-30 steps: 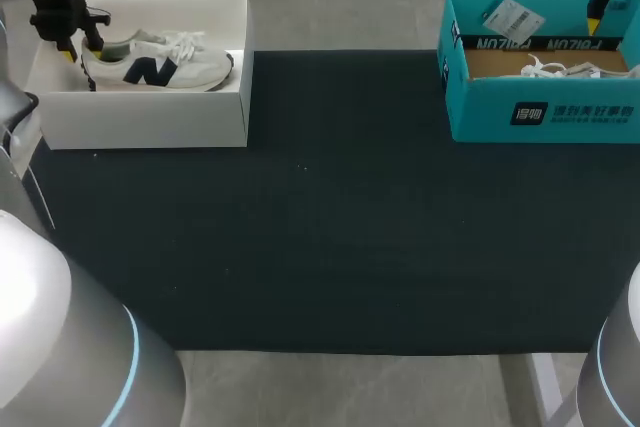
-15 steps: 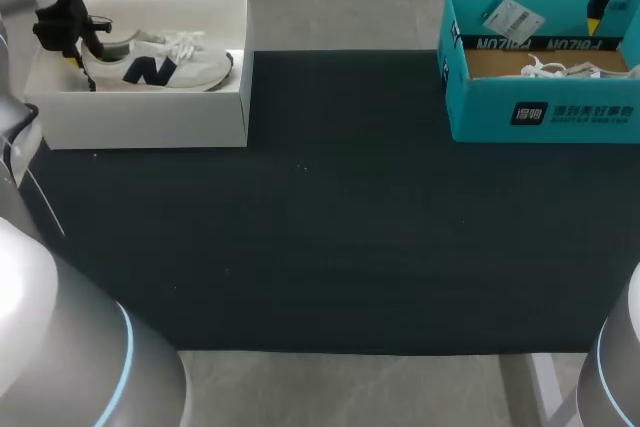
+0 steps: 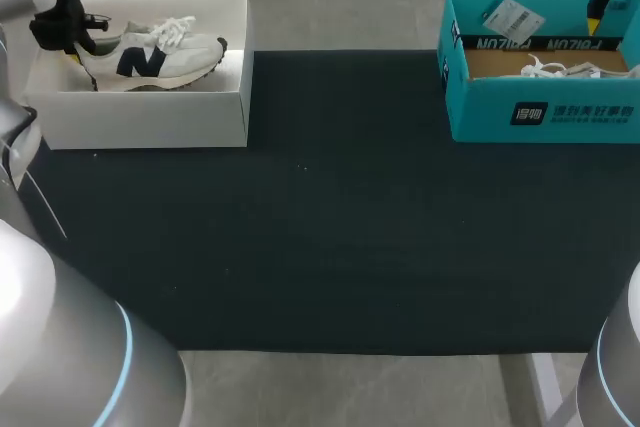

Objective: Take the shoe out of the shoebox, open the shoe tongue, remove and reinsert the insole, then place the shoe into the shoebox

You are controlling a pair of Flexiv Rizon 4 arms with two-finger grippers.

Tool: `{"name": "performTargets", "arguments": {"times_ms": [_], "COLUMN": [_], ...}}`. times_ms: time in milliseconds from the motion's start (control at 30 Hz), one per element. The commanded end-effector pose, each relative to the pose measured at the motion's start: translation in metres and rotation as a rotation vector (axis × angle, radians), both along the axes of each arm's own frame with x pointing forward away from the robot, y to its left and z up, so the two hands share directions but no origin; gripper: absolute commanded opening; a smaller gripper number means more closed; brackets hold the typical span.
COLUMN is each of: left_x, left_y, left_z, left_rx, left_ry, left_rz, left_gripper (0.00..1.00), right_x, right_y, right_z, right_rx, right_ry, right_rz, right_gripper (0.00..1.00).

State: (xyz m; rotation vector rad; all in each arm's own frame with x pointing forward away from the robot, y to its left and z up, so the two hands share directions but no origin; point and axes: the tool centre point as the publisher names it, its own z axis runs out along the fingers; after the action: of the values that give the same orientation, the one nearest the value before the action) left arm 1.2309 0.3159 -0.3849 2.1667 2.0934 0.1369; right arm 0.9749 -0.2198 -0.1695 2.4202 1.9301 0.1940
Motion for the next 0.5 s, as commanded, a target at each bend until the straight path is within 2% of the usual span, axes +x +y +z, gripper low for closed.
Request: {"name": "performTargets", "arguments": {"times_ms": [33,267,500], "left_x": [0.005,-0.003,-0.015], "left_y": [0.004,0.002,-0.003], "left_z": [0.017,0.053,0.110], "left_rx": [0.001,-0.012,0.004], "left_ry": [0.240,0.214,0.142], "left_rz": [0.011,0.034,0.104], "left_gripper": [0.00,0.00,0.00], "right_x": [-0.001,-0.001,-0.001], "right_y": [0.000,0.000,0.000], "right_z": [0.000,0.000,0.000], "right_rx": [0.002,0.002,0.002], "right_ry": [-0.002,-0.002,-0.002], "right_rz": [0.001,0.001,0.001], "right_gripper": [1.00,1.00,1.00]}}
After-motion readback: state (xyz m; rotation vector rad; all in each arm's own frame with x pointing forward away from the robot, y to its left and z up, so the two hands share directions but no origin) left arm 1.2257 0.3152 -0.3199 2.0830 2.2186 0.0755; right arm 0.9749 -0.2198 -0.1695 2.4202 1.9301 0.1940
